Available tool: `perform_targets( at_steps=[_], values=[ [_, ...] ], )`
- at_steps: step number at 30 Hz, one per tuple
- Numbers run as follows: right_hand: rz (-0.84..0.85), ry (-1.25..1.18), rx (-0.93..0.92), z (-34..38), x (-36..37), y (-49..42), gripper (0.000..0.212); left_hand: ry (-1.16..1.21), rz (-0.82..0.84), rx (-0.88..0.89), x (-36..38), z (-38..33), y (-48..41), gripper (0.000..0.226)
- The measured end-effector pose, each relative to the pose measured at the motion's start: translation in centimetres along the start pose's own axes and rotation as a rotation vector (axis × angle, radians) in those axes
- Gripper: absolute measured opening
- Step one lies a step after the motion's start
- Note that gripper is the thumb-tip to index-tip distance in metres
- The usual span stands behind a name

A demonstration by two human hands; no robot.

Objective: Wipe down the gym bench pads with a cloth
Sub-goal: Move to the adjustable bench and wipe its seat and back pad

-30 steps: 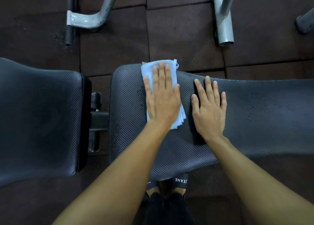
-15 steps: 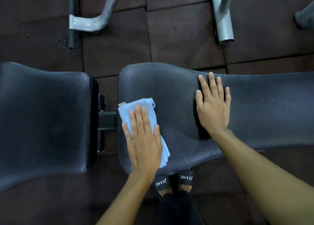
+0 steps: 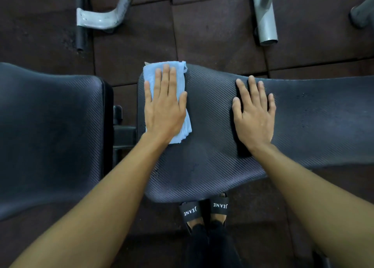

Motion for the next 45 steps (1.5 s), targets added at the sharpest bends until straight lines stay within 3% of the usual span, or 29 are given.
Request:
perform_targets(
  at_steps=[9, 12, 16, 20, 24, 27, 31, 33, 35, 39, 45],
  values=[
    [0.034, -0.025, -0.013, -0.2, -0.3, 0.0, 0.051, 0.111, -0.029, -0.216, -0.4, 2.3, 8.6, 0.064],
    [0.047, -0.035, -0.014, -0.2, -0.3, -0.1, 0.051, 0.045, -0.022, -0.302, 0.1, 2.3, 13.4, 0.064],
    [0.054, -0.014, -0.023, -0.1, -0.3, 0.0, 0.051, -0.113, 0.045, -0.124, 1.4, -1.3, 17.5, 0.066],
    [0.048, 0.0, -0.037, 0.0, -0.3, -0.2, 0.051, -0.184, 0.075, -0.023, 1.9, -5.5, 16.0, 0.067],
    [0.067, -0.045, -0.032, -0.3, -0.3, -0.3, 0.05, -0.083, 0.061, 0.078, 2.6, -10.6, 12.5, 0.068],
    [0.115, -0.24, -0.028, -0.4, -1.4, -0.8, 0.048, 0.01, 0.065, 0.045, 2.2, -12.6, 10.5, 0.067],
    [-0.12, -0.545, 0.145, 0.7, -4.4, 2.0, 0.043, 0.283, -0.034, 0.029, -0.3, -9.3, 10.6, 0.054],
    [-0.124, -0.512, 0.088, 2.9, -4.5, 5.7, 0.042, 0.288, -0.116, -0.089, -0.8, -5.1, 10.5, 0.05],
    [-0.023, -0.39, -0.02, 5.7, -2.8, 9.2, 0.047, 0.245, -0.1, -0.187, -0.3, -1.5, 10.5, 0.051],
    [0.056, -0.082, 0.009, 8.2, 1.6, 11.8, 0.059, 0.132, -0.018, -0.144, 1.3, 0.0, 10.8, 0.055],
    [-0.006, 0.015, -0.025, 6.7, 2.3, 9.1, 0.054, 0.145, -0.034, -0.169, 0.9, -1.2, 10.4, 0.056]
  ],
)
Point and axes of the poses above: each hand's wrist, its own y-axis away from the middle knuckle, its own x-axis out of the palm, z = x × y, the point moved 3 cm from there along -y, towards the middle knuckle, and after that the axes turned 1 degree about z, right-handed, at the moved point
